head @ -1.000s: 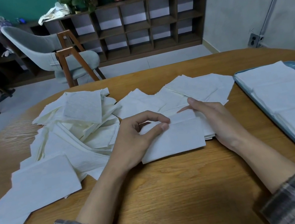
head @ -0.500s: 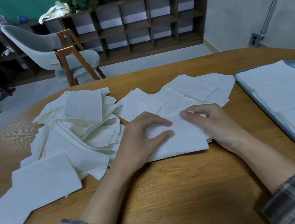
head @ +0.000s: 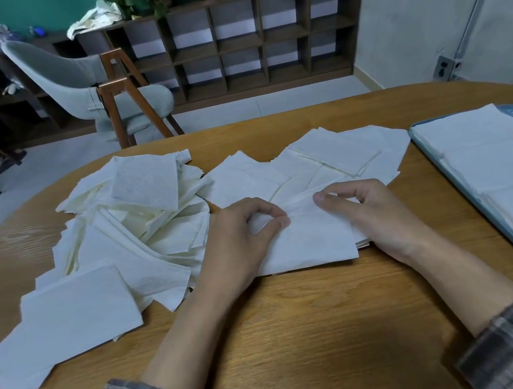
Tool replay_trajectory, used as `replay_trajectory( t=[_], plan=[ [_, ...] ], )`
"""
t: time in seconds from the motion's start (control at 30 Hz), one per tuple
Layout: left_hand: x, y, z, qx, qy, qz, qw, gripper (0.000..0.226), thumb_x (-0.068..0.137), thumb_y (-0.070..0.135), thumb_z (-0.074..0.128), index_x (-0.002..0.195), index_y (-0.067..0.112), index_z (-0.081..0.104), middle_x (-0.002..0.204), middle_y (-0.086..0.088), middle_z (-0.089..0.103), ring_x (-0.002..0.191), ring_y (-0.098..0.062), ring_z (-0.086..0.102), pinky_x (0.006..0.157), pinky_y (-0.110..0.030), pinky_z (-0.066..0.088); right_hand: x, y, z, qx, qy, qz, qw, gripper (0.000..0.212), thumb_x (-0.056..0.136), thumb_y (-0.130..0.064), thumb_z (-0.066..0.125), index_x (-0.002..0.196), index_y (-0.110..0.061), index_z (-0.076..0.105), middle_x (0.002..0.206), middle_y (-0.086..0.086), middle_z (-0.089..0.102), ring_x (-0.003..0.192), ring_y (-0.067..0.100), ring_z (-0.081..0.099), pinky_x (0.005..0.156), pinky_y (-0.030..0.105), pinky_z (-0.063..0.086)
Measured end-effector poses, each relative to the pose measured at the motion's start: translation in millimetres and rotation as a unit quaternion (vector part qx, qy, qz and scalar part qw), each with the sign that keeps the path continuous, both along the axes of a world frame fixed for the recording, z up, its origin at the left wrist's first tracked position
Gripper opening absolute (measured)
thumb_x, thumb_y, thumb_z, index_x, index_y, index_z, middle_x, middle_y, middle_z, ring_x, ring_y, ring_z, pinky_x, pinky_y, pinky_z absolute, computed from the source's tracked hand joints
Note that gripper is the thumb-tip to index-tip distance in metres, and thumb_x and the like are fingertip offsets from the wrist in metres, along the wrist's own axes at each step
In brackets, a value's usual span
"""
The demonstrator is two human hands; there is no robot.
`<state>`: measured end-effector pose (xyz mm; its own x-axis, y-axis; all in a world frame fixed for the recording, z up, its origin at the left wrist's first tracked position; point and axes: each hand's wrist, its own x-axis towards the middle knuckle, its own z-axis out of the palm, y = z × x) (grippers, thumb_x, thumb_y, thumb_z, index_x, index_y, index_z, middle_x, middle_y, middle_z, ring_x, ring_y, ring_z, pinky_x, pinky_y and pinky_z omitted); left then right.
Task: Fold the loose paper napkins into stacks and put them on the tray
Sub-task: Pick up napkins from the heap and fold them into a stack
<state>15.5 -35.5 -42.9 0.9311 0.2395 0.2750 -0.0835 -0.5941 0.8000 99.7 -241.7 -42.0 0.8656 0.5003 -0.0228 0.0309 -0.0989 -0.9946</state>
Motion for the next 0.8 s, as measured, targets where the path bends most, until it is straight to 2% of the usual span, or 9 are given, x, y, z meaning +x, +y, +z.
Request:
replay_trajectory(
  t=[0.1, 0.23, 0.33, 0.4, 0.47, 0.57, 0.6, 0.7, 0.8],
  plan=[
    [-2.2, -1.1, 2.2, 0.019, 0.003, -0.008, 1.0, 0.007, 0.094, 0.019, 0.077, 0.089, 0.023, 0.077, 0.085, 0.021, 0.072, 0.087, 0.011, 0.061, 0.073, -0.005, 0.037, -0.4, 1.0, -0.1, 0.002, -0.002, -0.002, 1.0, 0.023, 0.102, -0.028, 0.068, 0.09, -0.014, 0.082, 0.097, -0.007, 0.08, 0.095, 0.006, 0.072, 0.087, 0.025, 0.046],
    [-2.4, 0.8, 4.8, 0.011, 0.008, -0.032, 0.999, 0.008, 0.099, 0.021, 0.071, 0.093, 0.026, 0.072, 0.09, 0.022, 0.071, 0.085, 0.009, 0.06, 0.071, -0.008, 0.037, 1.6, 0.1, -1.0, 0.003, 0.007, -0.013, 1.0, 0.024, 0.102, -0.026, 0.068, 0.093, -0.01, 0.082, 0.101, -0.003, 0.081, 0.099, 0.008, 0.074, 0.088, 0.025, 0.047],
    [-2.1, 2.5, 4.7, -0.005, 0.025, -0.038, 0.999, 0.008, 0.102, 0.02, 0.067, 0.095, 0.023, 0.069, 0.074, 0.033, 0.063, 0.062, 0.011, 0.053, 0.061, -0.009, 0.036, 1.6, 1.5, -0.5, 0.008, 0.016, -0.024, 1.0, 0.023, 0.101, -0.025, 0.069, 0.093, -0.009, 0.082, 0.102, -0.001, 0.081, 0.101, 0.01, 0.074, 0.09, 0.027, 0.047],
    [-1.7, 2.2, 4.3, -0.014, 0.018, -0.031, 0.999, 0.007, 0.103, 0.019, 0.065, 0.097, 0.02, 0.069, 0.076, 0.028, 0.063, 0.057, 0.009, 0.05, 0.059, -0.01, 0.036, 1.2, 2.6, 0.1, 0.018, 0.034, -0.024, 0.999, 0.023, 0.102, -0.027, 0.067, 0.096, -0.011, 0.083, 0.104, 0.001, 0.082, 0.105, 0.016, 0.076, 0.093, 0.03, 0.049],
    [-1.2, 1.5, 3.8, -0.022, 0.014, -0.022, 0.999, 0.006, 0.103, 0.019, 0.065, 0.1, 0.018, 0.069, 0.087, 0.019, 0.066, 0.059, 0.012, 0.051, 0.062, -0.009, 0.036, 0.8, 2.5, 1.4, 0.039, 0.066, -0.017, 0.997, 0.031, 0.101, -0.035, 0.065, 0.099, -0.01, 0.083, 0.106, 0.005, 0.081, 0.106, 0.022, 0.076, 0.096, 0.034, 0.052],
    [-0.4, -0.3, 3.0, -0.027, 0.013, -0.001, 1.0, 0.004, 0.102, 0.021, 0.068, 0.098, 0.021, 0.07, 0.088, 0.014, 0.069, 0.069, 0.011, 0.056, 0.065, -0.01, 0.037, -0.7, -0.3, 3.4, 0.043, 0.075, 0.014, 0.996, 0.049, 0.091, -0.054, 0.066, 0.106, -0.01, 0.082, 0.111, 0.007, 0.08, 0.11, 0.024, 0.075, 0.102, 0.038, 0.05],
    [-0.3, -0.1, 2.4, -0.03, 0.012, 0.007, 0.999, 0.004, 0.101, 0.022, 0.069, 0.097, 0.024, 0.07, 0.088, 0.013, 0.07, 0.077, 0.009, 0.059, 0.066, -0.01, 0.037, -2.1, -0.5, 3.8, 0.038, 0.061, 0.025, 0.997, 0.046, 0.091, -0.052, 0.068, 0.105, -0.011, 0.083, 0.111, 0.006, 0.08, 0.108, 0.022, 0.075, 0.098, 0.036, 0.051],
    [-0.4, -0.8, 1.7, -0.042, 0.011, 0.024, 0.999, 0.004, 0.098, 0.03, 0.073, 0.097, 0.033, 0.07, 0.089, 0.014, 0.072, 0.094, 0.003, 0.063, 0.07, -0.011, 0.036, -5.5, -0.6, 5.3, 0.01, 0.004, 0.019, 1.0, 0.018, 0.096, -0.029, 0.073, 0.104, -0.015, 0.082, 0.106, 0.0, 0.081, 0.101, 0.016, 0.077, 0.084, 0.026, 0.052],
    [-0.3, 2.3, 4.4, -0.08, 0.032, 0.039, 0.995, 0.017, 0.088, 0.04, 0.083, 0.1, 0.041, 0.071, 0.091, 0.014, 0.071, 0.1, 0.004, 0.063, 0.079, -0.018, 0.041, -3.2, -1.7, 4.1, 0.003, -0.011, 0.009, 1.0, 0.014, 0.097, -0.019, 0.074, 0.108, -0.015, 0.081, 0.108, -0.001, 0.081, 0.103, 0.016, 0.076, 0.087, 0.029, 0.056]
  ],
)
